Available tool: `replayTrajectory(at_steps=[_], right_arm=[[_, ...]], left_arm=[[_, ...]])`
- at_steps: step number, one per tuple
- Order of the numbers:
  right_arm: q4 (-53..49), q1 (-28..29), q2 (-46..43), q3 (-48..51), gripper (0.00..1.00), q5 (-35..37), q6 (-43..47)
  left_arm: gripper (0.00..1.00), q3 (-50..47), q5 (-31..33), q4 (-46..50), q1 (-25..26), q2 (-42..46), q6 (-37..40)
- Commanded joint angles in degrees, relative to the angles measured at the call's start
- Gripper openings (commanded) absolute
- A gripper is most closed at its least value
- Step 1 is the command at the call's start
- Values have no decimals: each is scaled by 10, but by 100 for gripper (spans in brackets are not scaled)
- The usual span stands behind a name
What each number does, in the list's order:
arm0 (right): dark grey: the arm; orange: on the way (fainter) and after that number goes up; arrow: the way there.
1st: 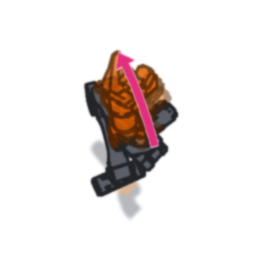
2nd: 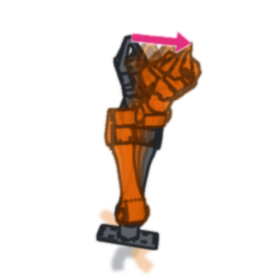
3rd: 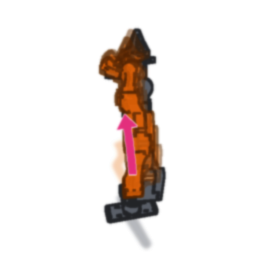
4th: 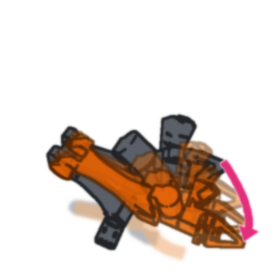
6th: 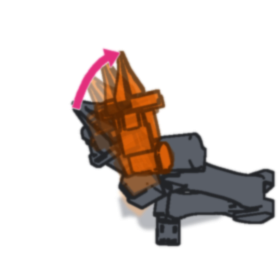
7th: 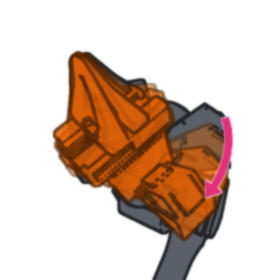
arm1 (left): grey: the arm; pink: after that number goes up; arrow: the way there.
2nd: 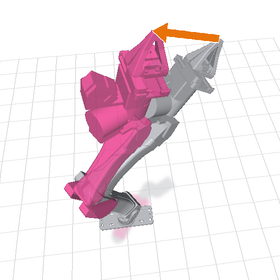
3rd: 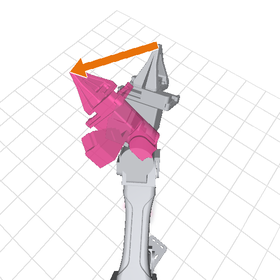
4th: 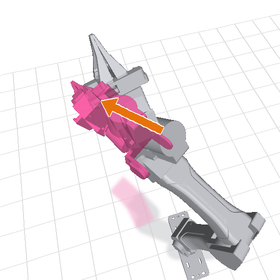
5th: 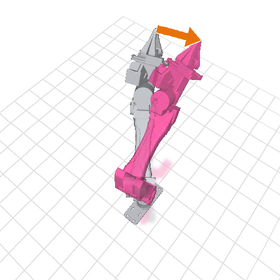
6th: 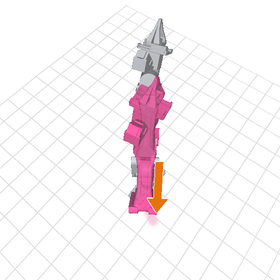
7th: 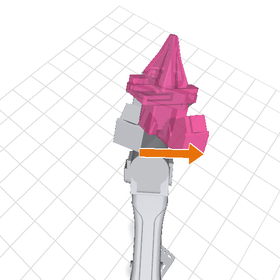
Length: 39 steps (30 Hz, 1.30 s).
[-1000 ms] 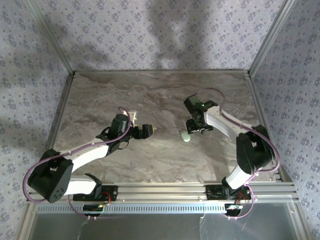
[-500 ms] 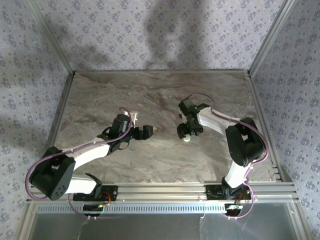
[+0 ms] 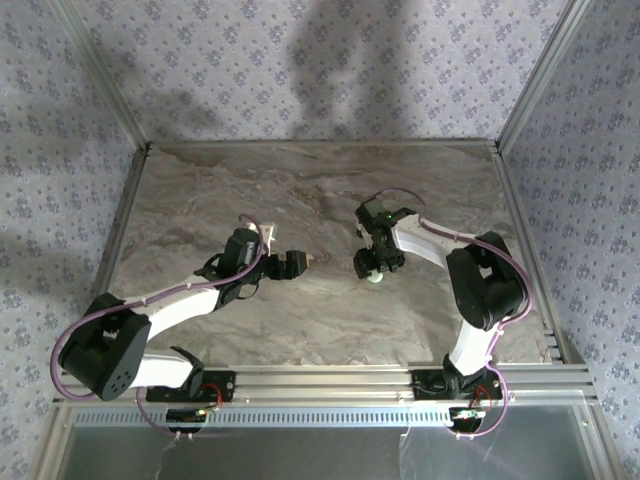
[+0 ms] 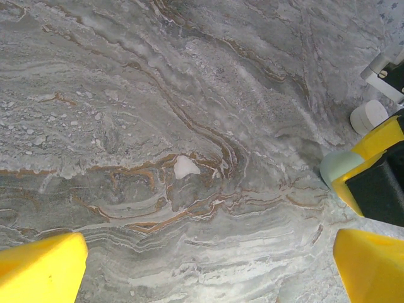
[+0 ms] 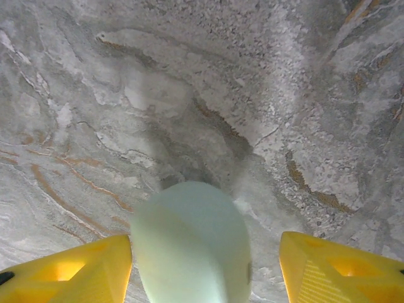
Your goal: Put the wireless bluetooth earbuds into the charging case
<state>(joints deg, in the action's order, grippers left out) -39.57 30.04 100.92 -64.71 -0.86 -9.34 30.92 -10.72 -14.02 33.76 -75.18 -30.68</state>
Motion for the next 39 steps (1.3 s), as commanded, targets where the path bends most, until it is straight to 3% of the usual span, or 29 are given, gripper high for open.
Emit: replayTrajectory(at_steps=[1, 7, 26, 39], right_arm=[[-16, 1, -3, -10, 66, 13, 4], [-19, -4, -23, -14, 67, 17, -3], [-15, -18, -5, -8, 52, 7, -6], [-18, -21, -4, -3, 53, 5, -5]], left_arm=[[100, 1, -6, -17, -2, 1, -2], [100, 1, -6, -17, -2, 1, -2], [100, 1, -4, -17, -1, 1, -2], [100, 1, -4, -16, -2, 1, -2]])
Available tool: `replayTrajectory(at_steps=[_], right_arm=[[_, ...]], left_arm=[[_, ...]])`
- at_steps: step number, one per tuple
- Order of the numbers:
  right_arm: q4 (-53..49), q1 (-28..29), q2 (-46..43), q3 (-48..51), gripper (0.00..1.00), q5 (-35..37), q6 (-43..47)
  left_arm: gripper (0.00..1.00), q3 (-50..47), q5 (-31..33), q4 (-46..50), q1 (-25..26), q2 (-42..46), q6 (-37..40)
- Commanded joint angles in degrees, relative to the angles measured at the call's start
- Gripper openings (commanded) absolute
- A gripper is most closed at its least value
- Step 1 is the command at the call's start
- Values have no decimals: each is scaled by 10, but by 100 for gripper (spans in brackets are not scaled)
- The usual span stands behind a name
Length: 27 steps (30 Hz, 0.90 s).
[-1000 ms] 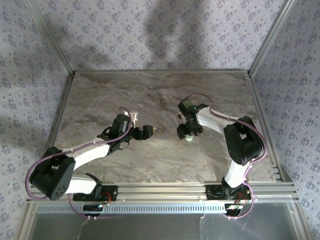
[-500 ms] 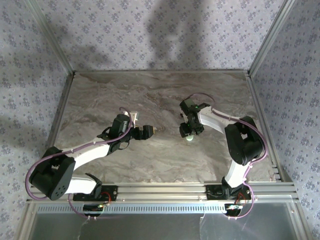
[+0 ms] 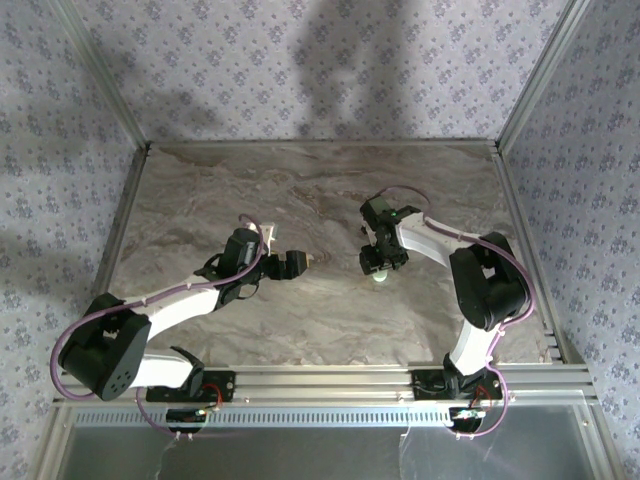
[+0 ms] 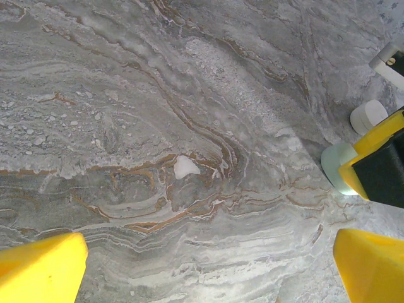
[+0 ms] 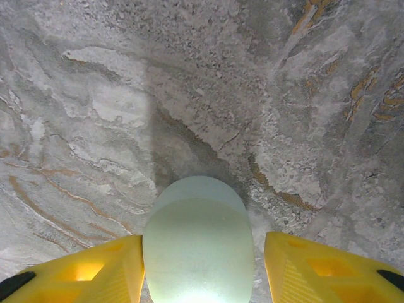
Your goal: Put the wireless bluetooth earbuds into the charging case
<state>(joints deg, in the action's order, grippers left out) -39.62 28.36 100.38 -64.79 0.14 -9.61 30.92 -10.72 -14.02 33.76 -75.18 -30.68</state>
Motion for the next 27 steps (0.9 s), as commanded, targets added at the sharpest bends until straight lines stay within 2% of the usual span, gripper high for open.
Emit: replayTrajectory(at_steps=[1, 17, 27], right_arm=[[-17, -4, 2, -2, 53, -5, -2], [-23, -6, 14, -3, 55, 0, -2], [-20, -11, 2, -1, 50, -11, -7]], left_arm=[[100, 2, -4, -16, -1, 2, -2], [100, 1, -3, -15, -2, 1, -1], [100, 1, -2, -15, -1, 2, -1]])
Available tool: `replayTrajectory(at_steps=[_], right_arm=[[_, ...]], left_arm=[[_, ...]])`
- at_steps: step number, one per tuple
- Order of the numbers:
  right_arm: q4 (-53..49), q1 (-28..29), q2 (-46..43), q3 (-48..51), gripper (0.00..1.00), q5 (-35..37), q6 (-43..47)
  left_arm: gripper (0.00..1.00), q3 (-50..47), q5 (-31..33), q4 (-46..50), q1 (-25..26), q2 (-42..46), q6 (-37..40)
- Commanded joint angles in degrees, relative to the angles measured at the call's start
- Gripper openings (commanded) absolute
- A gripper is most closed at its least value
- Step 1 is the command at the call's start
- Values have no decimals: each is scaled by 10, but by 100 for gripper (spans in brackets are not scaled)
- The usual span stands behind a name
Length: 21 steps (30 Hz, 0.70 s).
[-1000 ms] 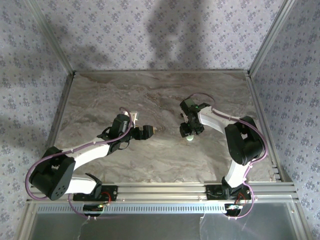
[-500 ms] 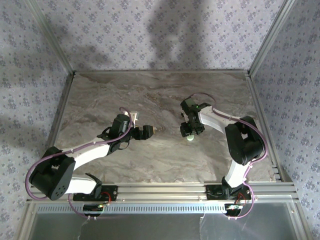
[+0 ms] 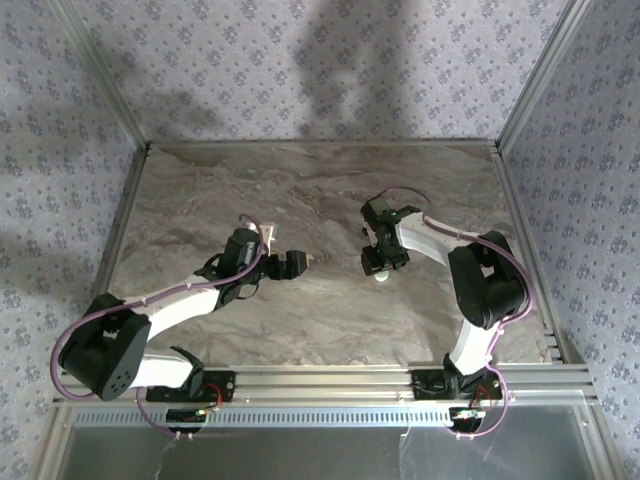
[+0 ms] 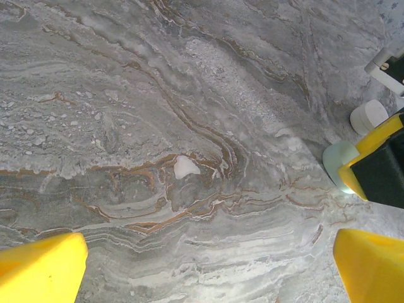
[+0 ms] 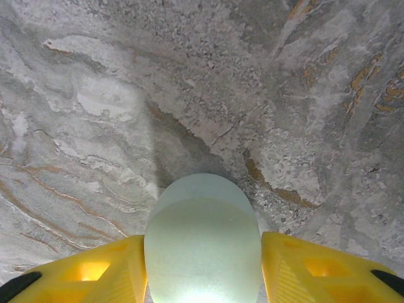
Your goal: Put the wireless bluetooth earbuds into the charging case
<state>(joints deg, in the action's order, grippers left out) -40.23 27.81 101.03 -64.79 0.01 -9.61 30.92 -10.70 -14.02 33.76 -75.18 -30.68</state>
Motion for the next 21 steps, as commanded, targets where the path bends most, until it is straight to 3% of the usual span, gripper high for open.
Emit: replayTrajectory(at_steps=[1, 8, 21], right_arm=[[-13, -7, -8, -1, 50, -12, -8], [-2, -9, -40, 5, 47, -65, -21], [125, -3, -69, 38, 47, -233, -157]], left_arm=[[100, 1, -2, -15, -2, 1, -1], [100, 1, -16, -26, -2, -7, -9], [100, 3, -188, -218, 9, -155, -122]])
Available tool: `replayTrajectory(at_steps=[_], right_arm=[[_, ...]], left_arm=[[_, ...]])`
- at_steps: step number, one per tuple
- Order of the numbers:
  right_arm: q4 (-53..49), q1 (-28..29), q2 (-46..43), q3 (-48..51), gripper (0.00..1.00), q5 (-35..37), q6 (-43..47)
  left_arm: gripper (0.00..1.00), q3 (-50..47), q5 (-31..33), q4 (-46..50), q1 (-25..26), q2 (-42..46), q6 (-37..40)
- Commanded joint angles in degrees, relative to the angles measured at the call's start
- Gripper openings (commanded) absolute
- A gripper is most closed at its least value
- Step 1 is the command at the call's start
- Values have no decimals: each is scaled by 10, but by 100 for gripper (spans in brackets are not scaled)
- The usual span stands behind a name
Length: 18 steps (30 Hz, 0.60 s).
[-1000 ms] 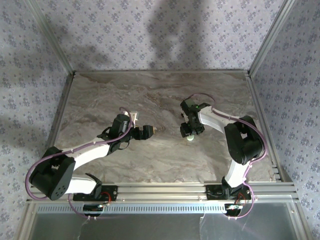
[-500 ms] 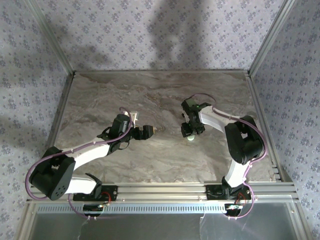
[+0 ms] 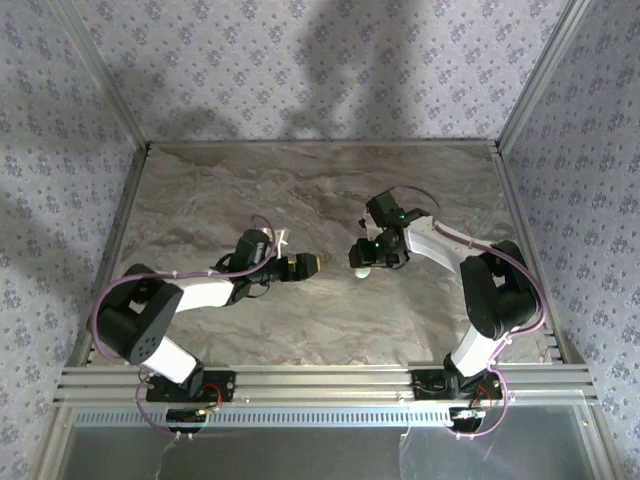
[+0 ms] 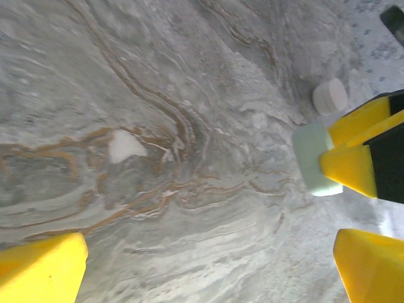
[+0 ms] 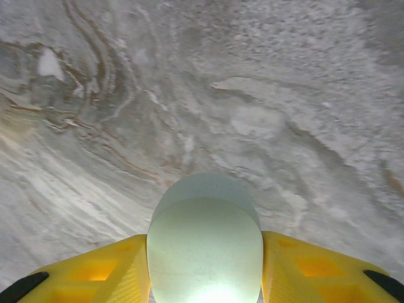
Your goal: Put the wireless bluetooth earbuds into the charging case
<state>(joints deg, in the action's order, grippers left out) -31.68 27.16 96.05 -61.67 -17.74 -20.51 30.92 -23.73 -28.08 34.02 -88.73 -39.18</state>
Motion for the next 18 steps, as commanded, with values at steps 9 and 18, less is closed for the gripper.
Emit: replayTrajectory(at_steps=[9, 18], right_arm=[[97, 11, -26, 15, 47, -101, -110], [131, 20, -25, 22, 47, -138, -136]], left_arm=[[99, 31, -84, -95, 37, -73, -50], [99, 42, -85, -81, 38, -83, -46]])
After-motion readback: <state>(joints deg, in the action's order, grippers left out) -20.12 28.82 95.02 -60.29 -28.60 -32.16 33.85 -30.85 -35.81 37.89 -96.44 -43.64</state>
